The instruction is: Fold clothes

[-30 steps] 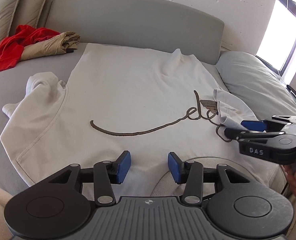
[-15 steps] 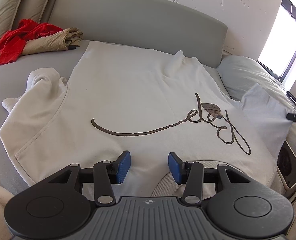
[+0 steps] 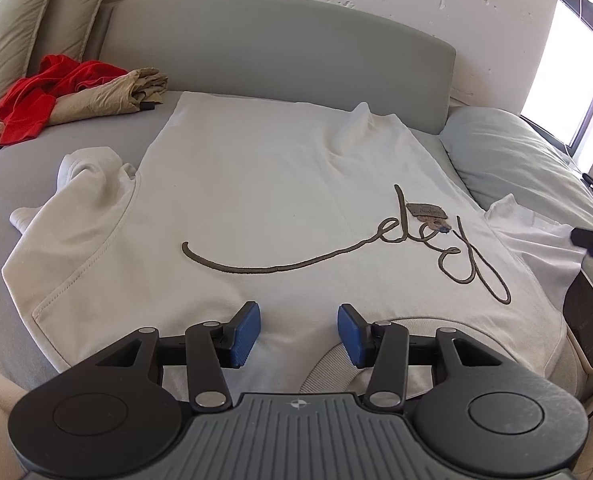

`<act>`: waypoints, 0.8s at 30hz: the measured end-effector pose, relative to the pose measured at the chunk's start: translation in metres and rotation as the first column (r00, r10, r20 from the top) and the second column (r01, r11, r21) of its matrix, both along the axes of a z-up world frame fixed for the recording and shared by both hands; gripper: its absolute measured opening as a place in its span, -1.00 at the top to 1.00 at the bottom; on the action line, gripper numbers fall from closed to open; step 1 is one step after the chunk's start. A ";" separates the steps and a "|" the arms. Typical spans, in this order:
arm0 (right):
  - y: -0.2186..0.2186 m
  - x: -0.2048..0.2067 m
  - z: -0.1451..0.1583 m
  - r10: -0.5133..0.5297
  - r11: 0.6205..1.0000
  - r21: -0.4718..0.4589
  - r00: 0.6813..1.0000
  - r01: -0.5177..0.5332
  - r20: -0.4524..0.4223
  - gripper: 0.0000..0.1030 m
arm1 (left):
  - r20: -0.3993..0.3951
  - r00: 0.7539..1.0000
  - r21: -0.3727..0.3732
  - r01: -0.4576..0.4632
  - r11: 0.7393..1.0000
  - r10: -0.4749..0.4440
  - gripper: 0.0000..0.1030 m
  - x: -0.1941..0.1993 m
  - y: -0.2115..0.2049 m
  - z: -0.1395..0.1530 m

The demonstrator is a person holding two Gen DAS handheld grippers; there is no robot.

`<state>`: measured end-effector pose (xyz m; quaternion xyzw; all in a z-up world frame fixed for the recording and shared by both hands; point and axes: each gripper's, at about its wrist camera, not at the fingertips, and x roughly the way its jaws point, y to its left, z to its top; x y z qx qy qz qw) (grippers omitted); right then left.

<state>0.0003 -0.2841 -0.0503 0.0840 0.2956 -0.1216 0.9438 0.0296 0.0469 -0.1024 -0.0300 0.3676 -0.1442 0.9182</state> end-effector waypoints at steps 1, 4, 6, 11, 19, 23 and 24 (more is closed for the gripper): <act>0.009 0.000 -0.002 0.048 0.999 0.018 0.999 -0.048 -0.010 0.12 | 0.002 1.000 0.003 0.001 1.000 -0.001 0.12 0.000 0.000 0.000; 0.039 0.008 -0.028 0.131 0.991 0.041 0.985 -0.127 -0.114 0.13 | 0.005 1.000 0.010 0.007 1.000 -0.007 0.11 -0.002 0.000 0.000; 0.054 0.005 -0.043 0.155 0.987 0.069 0.970 -0.144 -0.186 0.09 | -0.015 0.999 0.028 0.036 0.999 -0.035 0.12 -0.007 -0.001 0.003; 0.077 -0.026 -0.024 0.199 0.978 0.009 0.929 -0.206 -0.312 0.11 | -0.153 0.972 0.077 0.193 0.978 -0.180 0.20 -0.032 -0.007 0.020; 0.065 -0.043 0.017 0.207 0.965 0.201 0.962 -0.170 -0.180 -0.04 | -0.057 0.992 -0.222 -0.120 0.968 0.110 0.12 -0.027 0.090 0.065; 0.069 -0.037 0.031 0.230 0.934 0.309 0.965 -0.182 -0.125 -0.06 | -0.204 0.899 -0.447 -0.437 0.781 0.387 0.18 0.001 0.171 0.049; 0.070 -0.037 0.033 0.240 0.924 0.331 0.964 -0.191 -0.115 -0.06 | -0.234 0.881 -0.462 -0.474 0.750 0.412 0.19 0.010 0.183 0.043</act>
